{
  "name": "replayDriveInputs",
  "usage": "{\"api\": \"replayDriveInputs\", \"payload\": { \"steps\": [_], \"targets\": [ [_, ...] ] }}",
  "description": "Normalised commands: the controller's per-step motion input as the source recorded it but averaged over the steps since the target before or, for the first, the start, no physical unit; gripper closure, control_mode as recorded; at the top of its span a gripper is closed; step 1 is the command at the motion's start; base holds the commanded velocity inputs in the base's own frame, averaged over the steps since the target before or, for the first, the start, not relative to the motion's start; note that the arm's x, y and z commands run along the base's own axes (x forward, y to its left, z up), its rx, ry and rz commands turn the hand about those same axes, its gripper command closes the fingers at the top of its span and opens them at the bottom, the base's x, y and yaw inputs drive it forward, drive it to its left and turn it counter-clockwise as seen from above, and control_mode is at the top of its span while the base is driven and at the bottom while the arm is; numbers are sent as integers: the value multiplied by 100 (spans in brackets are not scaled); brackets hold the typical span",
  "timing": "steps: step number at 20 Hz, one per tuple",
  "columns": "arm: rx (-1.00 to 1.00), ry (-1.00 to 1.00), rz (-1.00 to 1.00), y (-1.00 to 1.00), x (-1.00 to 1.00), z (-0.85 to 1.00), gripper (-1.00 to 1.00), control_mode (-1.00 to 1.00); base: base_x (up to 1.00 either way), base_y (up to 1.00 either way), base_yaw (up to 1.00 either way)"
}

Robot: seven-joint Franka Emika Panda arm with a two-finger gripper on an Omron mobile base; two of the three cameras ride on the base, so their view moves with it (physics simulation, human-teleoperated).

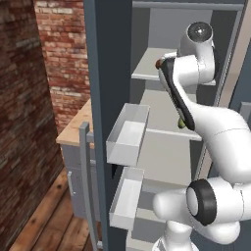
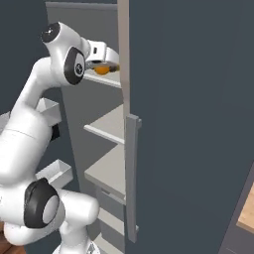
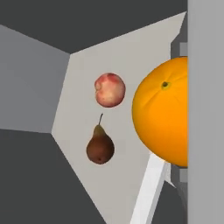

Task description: Take the orange and cucumber from the second highest rack and move them to the highest rack where the pear and peach are located, to maximize freezer space. Close the freezer door after rearranging.

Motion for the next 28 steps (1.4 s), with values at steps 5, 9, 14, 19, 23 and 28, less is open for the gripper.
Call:
{"api": "replayDriveInputs", "payload": {
  "steps": [5, 9, 14, 19, 23, 28],
  "targets": [
    [0, 16, 0, 0, 68, -7, 100, -100, 0, 0, 0],
    [0, 2, 0, -16, 51, -27, 100, -100, 0, 0, 0],
    [0, 0, 0, -28, 46, -46, 100, -100, 0, 0, 0],
    [0, 0, 0, -26, 55, -38, 100, -100, 0, 0, 0],
    [0, 0, 0, -22, 73, -27, 100, -100, 0, 0, 0],
    [0, 0, 0, -23, 57, -34, 100, -100, 0, 0, 0]
  ]
}}
